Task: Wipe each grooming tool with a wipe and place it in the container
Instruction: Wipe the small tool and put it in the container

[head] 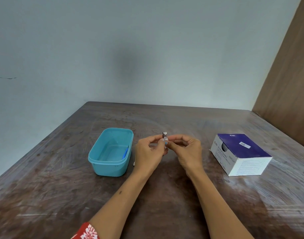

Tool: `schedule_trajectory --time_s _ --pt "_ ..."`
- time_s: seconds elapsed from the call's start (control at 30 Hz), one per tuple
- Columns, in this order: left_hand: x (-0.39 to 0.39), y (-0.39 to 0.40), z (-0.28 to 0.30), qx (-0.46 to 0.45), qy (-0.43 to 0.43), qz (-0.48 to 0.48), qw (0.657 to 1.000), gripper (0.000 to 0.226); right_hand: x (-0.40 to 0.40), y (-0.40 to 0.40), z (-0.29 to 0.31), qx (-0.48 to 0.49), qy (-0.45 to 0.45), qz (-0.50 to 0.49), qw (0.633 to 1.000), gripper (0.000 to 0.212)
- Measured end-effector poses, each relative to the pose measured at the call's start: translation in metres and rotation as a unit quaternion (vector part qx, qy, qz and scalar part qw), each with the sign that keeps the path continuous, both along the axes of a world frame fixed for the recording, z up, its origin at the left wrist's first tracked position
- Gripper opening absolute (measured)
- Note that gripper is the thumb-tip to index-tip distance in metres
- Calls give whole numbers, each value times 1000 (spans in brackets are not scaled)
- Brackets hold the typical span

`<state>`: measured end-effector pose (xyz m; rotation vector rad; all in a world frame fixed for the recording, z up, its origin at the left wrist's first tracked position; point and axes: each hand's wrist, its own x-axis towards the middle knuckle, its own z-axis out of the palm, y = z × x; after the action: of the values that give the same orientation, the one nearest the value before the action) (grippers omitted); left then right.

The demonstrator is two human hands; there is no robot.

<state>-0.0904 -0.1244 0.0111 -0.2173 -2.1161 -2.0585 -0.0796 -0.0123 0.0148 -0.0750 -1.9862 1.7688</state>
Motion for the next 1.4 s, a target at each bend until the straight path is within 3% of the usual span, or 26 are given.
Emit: schedule_trajectory --time_s 0.27,0.43,0.67,0.73,0.83,0.97,1.4 --pt "-3 -1 0 -11 7 33 999 10 0 2 -1 43 -26 31 998 20" --pt "0 -4 -2 -149 106 40 982 13 0 7 -2 66 -55 42 995 29" --pt "5 -1 0 -203 186 41 960 16 -1 12 -5 105 -42 4 994 25" --pt "7 -1 2 -202 206 45 956 16 -3 12 -5 65 -33 -9 997 23" --pt "8 -1 3 -180 207 66 959 16 -1 14 -2 -75 -38 44 995 21" --pt "12 1 6 -163 220 80 958 13 0 16 1 -229 -67 144 960 21" --pt "9 -2 7 -159 206 68 963 15 2 15 1 -193 -80 158 965 17"
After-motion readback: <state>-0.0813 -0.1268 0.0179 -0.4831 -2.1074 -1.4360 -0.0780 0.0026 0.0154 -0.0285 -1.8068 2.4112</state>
